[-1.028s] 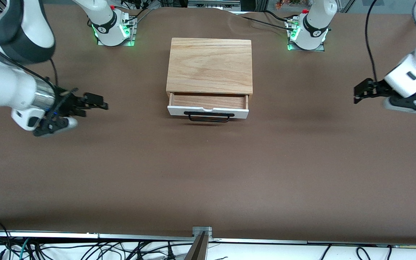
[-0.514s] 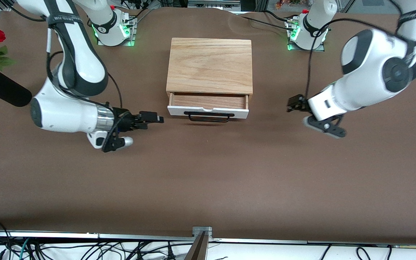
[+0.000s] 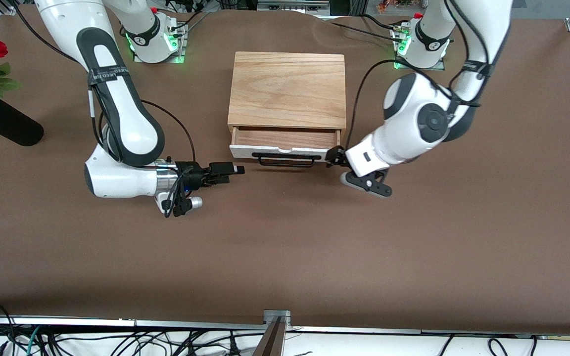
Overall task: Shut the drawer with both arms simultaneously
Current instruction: 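Move the right gripper and the left gripper toward the drawer front, then press both grippers against the white drawer front beside the handle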
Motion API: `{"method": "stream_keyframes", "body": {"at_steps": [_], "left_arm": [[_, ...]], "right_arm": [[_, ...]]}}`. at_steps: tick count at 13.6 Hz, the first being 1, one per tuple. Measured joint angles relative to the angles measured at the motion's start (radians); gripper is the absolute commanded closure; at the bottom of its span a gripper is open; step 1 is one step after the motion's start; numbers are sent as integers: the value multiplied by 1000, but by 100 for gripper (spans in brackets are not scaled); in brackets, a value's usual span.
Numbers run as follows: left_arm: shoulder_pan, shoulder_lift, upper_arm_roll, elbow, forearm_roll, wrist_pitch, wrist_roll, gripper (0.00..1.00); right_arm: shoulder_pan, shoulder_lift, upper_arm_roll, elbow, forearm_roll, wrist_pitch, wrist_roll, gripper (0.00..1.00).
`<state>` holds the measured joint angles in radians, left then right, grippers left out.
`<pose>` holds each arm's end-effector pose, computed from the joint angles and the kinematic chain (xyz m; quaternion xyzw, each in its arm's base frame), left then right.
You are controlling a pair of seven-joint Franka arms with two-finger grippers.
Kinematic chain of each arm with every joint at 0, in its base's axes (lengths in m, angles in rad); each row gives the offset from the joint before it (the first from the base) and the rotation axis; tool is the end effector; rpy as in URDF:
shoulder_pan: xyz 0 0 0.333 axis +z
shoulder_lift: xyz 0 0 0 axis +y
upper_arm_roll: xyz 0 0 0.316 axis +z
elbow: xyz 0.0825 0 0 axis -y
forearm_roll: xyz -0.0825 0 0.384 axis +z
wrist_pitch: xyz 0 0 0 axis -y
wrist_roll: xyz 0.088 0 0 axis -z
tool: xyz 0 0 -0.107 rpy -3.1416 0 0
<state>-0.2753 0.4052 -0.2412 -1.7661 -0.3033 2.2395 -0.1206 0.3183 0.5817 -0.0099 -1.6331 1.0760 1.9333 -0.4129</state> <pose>0.5761 -0.3212 0.3500 0.9805 -0.0948 -0.0182 0.1711 0.6251 0.2636 0.2885 -0.8840 -0.0697 0.0967 0.4521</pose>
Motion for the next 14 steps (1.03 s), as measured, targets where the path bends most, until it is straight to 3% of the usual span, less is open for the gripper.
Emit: {"method": "stream_keyframes", "body": {"at_steps": [7,14], "left_arm": [[-59,49,0,-16,0,95,-102,0],[-78,61,-4,-50,0,97,-110,0]], "right_arm": [[3,-6,8,-152,242,-1,-176,0],[5,-53,36,-263,263,5,-232,0]]}}
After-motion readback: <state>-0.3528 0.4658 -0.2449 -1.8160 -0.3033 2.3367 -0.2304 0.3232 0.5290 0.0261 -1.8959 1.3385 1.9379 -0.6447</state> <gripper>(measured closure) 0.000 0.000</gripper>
